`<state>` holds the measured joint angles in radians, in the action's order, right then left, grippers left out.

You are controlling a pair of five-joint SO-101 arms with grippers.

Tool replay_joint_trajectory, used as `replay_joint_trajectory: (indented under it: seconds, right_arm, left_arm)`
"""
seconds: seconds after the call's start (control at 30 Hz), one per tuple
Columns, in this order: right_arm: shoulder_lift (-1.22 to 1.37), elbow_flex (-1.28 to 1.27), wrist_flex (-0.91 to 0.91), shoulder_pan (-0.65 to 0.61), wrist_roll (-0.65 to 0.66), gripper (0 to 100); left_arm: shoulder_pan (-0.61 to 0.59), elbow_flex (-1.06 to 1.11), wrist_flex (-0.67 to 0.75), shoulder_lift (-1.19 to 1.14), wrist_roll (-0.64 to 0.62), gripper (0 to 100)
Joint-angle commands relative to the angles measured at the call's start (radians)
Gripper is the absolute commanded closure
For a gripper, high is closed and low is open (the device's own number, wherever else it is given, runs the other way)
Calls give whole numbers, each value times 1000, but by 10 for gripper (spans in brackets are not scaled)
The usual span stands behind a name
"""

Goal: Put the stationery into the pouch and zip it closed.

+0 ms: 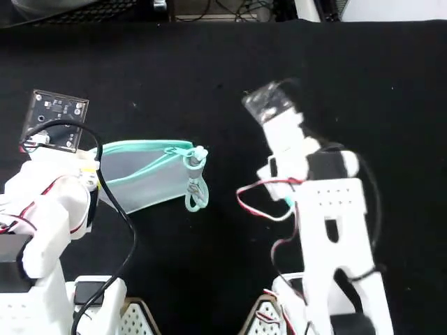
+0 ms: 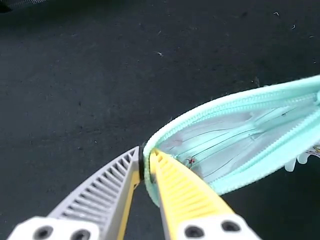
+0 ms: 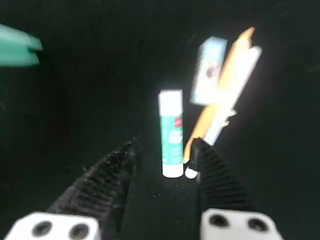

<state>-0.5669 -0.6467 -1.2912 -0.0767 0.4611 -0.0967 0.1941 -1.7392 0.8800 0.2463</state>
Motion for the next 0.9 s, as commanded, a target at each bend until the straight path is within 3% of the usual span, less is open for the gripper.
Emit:
replay_joint_trajectory:
  seconds: [0.0,0.5,0.87]
  right_arm:
    - [54,-54,124,20,77,839]
    - [398,-47,348,20,292,852]
    - [562,85,370,21,296,853]
  left_arm:
    - [-7,79,-11,-9,0,968]
    - [-7,79,-11,-9,0,968]
    - [-7,79,-11,-9,2,968]
